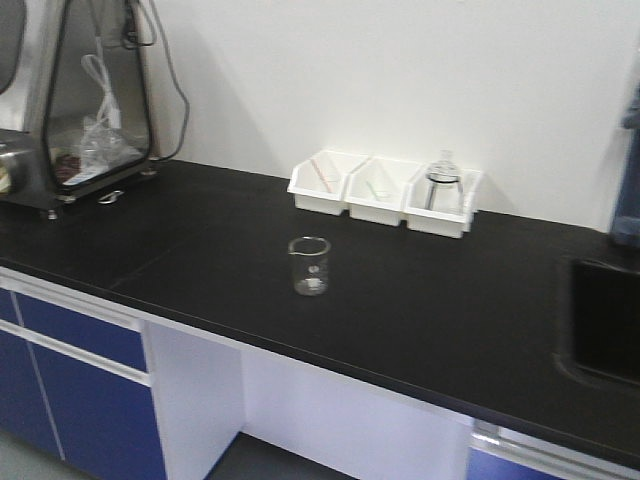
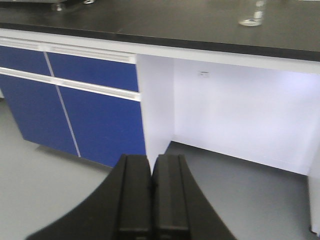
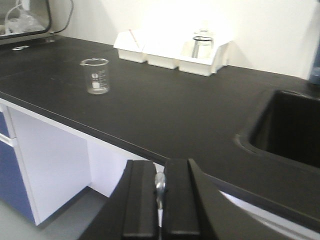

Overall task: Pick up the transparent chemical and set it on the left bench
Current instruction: 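Drive the base to the bench with white bins, holding the pipette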

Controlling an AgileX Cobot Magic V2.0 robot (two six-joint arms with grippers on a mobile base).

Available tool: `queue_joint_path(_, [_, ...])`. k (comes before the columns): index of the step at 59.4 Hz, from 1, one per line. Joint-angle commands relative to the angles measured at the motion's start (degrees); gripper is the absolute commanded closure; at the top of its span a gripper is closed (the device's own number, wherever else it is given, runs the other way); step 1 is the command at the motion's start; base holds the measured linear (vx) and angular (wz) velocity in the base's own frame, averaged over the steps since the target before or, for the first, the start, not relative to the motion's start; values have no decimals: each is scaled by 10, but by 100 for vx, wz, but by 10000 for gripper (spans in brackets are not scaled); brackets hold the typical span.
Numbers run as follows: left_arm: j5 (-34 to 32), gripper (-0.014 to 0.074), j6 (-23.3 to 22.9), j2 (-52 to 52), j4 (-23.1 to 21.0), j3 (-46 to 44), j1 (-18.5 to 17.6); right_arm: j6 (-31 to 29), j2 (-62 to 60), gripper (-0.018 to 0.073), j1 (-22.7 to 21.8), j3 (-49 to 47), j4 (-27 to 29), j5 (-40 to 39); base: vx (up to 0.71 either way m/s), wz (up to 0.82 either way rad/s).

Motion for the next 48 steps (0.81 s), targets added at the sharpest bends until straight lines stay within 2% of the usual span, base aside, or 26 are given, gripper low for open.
queue_joint_path(1, [-45, 600, -4, -11, 0, 9, -1, 0, 2, 522, -3, -17, -3, -42, 20, 36])
queue_joint_path(24, [-45, 600, -4, -11, 0, 9, -1, 0, 2, 522, -3, -17, -3, -42, 24, 26])
queue_joint_path(48, [-45, 600, -4, -11, 0, 9, -1, 0, 2, 522, -3, -17, -3, -42, 31, 1])
